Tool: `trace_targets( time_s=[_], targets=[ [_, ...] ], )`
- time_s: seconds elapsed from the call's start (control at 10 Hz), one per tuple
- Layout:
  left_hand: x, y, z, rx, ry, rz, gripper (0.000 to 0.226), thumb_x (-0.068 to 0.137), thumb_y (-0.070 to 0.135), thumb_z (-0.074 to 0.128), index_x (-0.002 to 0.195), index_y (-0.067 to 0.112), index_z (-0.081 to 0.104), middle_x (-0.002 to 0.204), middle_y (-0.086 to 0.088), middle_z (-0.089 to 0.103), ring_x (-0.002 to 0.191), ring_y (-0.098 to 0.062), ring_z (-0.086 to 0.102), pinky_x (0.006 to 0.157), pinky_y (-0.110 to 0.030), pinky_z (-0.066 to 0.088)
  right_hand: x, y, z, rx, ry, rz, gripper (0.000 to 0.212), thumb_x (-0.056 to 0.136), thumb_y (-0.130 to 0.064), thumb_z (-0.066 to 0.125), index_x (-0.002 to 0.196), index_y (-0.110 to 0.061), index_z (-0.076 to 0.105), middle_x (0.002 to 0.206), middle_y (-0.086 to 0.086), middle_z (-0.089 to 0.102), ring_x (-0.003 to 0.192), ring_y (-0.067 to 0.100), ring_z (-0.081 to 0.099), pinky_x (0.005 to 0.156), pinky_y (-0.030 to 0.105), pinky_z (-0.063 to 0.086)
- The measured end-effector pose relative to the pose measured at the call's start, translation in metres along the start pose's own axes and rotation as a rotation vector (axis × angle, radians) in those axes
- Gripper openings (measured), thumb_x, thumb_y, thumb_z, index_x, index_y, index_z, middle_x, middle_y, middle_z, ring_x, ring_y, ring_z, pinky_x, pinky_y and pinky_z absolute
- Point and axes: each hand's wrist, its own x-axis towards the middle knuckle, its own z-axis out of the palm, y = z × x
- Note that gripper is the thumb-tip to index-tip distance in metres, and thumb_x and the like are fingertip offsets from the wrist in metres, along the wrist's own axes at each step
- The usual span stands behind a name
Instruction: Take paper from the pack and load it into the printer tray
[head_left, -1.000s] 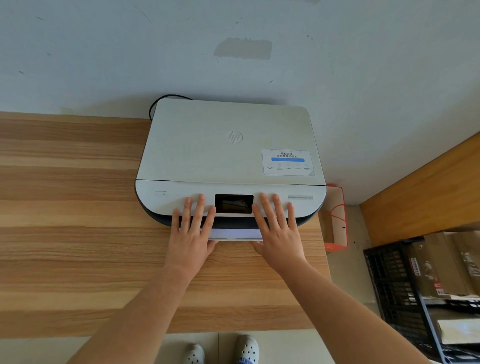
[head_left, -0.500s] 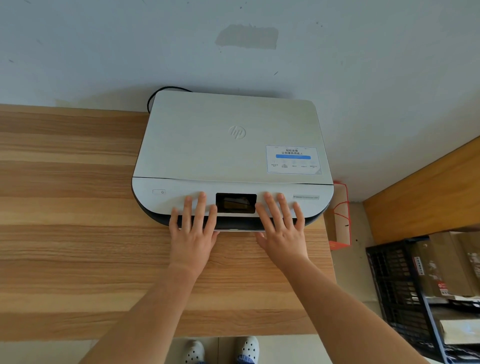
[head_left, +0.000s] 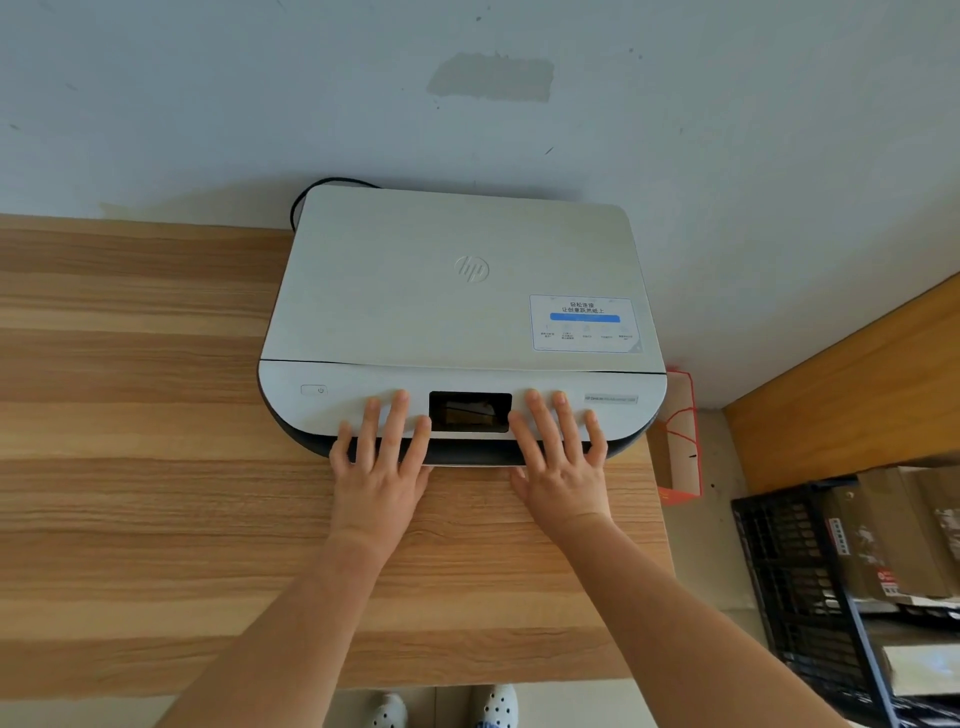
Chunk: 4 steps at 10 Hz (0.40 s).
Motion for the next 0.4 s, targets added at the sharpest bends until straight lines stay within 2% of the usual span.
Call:
trace_targets(
  time_s=[0.1,0.2,0.3,0.4],
  targets=[
    [-0.002,-0.005,-0.017,-0.037,-0.076,0.03,0.072,0.08,0.054,0.063,0.139,0.019,0.04,0.157,-0.013,0.018,0.14,-0.037,0.024,0.104,-0.058,0.033,-0.002,-0.001,-0.019,0.021,-0.192,0.006,0.104,0.07,-0.05,0.073,0.151,-0.019,0.015,0.16,0.002,-0.017,0.148,0.029,-0.009,0.115,0.058,0.006],
    [-0.006,-0.006,-0.04,-0.092,-0.189,0.035,0.073,0.086,0.065,0.039,0.146,0.024,0.03,0.16,-0.01,0.01,0.145,-0.033,0.012,0.113,-0.055,0.023,-0.001,-0.004,-0.045,0.064,-0.31,0.026,0.106,0.072,-0.066,0.062,0.152,-0.022,0.009,0.162,0.003,-0.008,0.148,0.029,-0.008,0.116,0.058,0.011],
    [-0.001,-0.007,-0.071,-0.155,-0.306,0.038,0.075,0.087,0.07,0.023,0.15,0.032,0.012,0.161,-0.003,-0.007,0.147,-0.026,-0.004,0.118,-0.048,0.01,0.007,-0.007,-0.076,0.138,-0.439,0.025,0.099,0.079,-0.07,0.051,0.152,-0.026,0.001,0.162,0.002,-0.012,0.147,0.025,-0.018,0.119,0.053,0.008],
    [0.001,-0.008,-0.106,-0.347,-0.446,0.027,0.076,0.087,0.069,0.03,0.15,0.035,0.006,0.161,0.005,-0.003,0.147,-0.016,-0.005,0.118,-0.039,0.009,0.008,-0.008,-0.108,0.342,-0.563,0.041,0.097,0.08,-0.064,0.057,0.152,-0.032,0.001,0.162,-0.004,-0.01,0.147,0.02,-0.015,0.119,0.048,0.01]
  ],
)
